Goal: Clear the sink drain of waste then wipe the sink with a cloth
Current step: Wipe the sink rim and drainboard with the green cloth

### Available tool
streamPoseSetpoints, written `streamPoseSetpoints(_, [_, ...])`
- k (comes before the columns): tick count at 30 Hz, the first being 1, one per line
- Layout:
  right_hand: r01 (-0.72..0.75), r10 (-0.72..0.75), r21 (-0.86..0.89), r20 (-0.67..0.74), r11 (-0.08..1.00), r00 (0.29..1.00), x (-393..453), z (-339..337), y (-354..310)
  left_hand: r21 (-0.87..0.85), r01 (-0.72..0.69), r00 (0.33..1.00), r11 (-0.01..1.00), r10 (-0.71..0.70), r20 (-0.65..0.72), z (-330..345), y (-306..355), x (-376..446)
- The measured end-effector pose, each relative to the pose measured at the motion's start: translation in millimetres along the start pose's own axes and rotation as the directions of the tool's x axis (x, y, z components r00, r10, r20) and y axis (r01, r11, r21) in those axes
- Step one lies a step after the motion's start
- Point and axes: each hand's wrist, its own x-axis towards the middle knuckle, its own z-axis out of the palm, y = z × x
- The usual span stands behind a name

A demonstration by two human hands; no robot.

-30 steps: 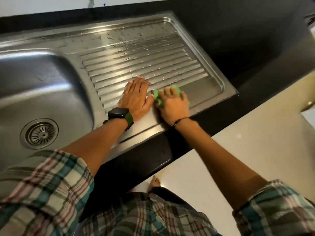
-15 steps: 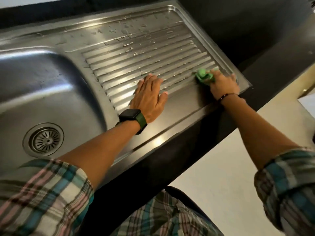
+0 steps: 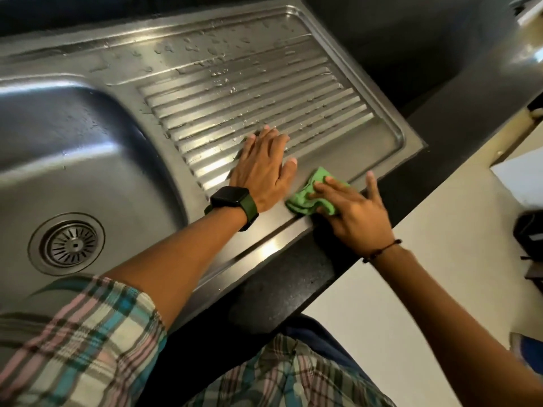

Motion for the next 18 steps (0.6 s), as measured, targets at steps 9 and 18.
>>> streamPoseSetpoints(9, [-0.427, 0.434, -0.131, 0.031, 0.895, 0.901, 49, -19, 95, 0.02, -0.051, 0.999, 0.999, 0.051, 0.017, -3, 6, -1])
streamPoseSetpoints(18, [-0.052, 0.072, 0.08, -0.275, 0.995, 0.959, -13, 19, -63, -0.232, -0.096, 0.995, 0.968, 0.103, 0.018, 9, 16, 19])
